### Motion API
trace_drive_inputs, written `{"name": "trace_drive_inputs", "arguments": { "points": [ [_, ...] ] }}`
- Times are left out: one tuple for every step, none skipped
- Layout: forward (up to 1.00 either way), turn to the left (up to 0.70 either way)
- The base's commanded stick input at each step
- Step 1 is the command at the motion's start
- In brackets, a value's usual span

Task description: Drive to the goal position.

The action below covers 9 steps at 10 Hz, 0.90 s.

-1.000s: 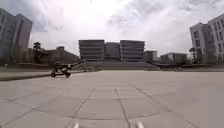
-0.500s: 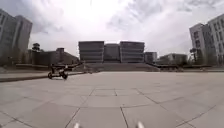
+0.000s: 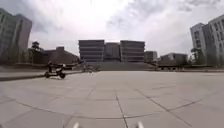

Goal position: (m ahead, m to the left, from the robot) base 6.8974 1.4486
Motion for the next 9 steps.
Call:
{"name": "trace_drive_inputs", "arguments": {
  "points": [
    [0.7,0.0],
    [0.7,0.0],
    [0.7,0.0],
    [0.7,0.0],
    [0.7,0.0],
    [0.7,0.0],
    [0.7,0.0],
    [0.7,0.0],
    [0.7,0.0]
  ]
}}
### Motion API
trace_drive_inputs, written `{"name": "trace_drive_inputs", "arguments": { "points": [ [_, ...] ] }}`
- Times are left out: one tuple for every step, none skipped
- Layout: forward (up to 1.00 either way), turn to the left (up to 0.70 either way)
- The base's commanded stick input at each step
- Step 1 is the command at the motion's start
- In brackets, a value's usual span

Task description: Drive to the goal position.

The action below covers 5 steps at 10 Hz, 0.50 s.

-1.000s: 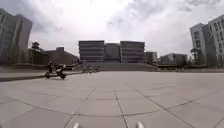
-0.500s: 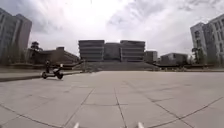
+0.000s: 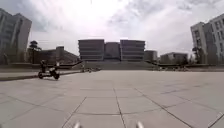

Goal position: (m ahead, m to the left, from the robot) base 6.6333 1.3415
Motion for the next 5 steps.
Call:
{"name": "trace_drive_inputs", "arguments": {
  "points": [
    [0.7,0.0],
    [0.7,0.0],
    [0.7,0.0],
    [0.7,0.0],
    [0.7,0.0]
  ]
}}
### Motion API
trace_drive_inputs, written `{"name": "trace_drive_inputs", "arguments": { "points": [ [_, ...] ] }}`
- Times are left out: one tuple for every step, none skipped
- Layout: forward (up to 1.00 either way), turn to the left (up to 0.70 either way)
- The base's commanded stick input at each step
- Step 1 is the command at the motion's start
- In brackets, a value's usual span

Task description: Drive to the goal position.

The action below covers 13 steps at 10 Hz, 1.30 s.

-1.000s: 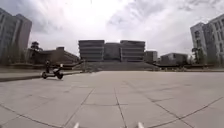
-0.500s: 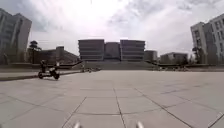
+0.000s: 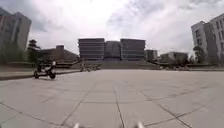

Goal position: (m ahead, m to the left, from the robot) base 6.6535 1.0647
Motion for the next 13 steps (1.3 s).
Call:
{"name": "trace_drive_inputs", "arguments": {
  "points": [
    [0.7,0.0],
    [0.7,0.13],
    [0.7,0.14],
    [0.7,0.14],
    [0.7,0.14],
    [0.7,0.14],
    [0.7,0.14],
    [0.7,0.13],
    [0.7,0.13],
    [0.7,0.13],
    [0.7,0.01],
    [0.7,0.0],
    [0.7,0.0]
  ]
}}
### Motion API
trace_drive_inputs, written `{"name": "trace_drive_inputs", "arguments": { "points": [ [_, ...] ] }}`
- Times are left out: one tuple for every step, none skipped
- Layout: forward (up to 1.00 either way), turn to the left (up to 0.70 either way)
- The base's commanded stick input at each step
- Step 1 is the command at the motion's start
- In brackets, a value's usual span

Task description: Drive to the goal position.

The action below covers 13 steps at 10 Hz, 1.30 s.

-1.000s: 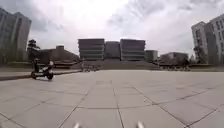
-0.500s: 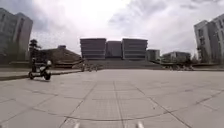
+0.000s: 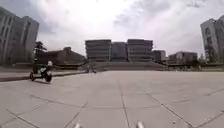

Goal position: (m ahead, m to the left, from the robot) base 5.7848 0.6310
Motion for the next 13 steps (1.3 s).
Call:
{"name": "trace_drive_inputs", "arguments": {
  "points": [
    [0.7,0.0],
    [0.7,0.0],
    [0.7,0.0],
    [0.7,0.0],
    [0.7,0.0],
    [0.7,0.0],
    [0.7,0.0],
    [0.7,0.0],
    [0.7,0.0],
    [0.7,0.0],
    [0.7,0.0],
    [0.7,0.0],
    [0.7,0.0]
  ]
}}
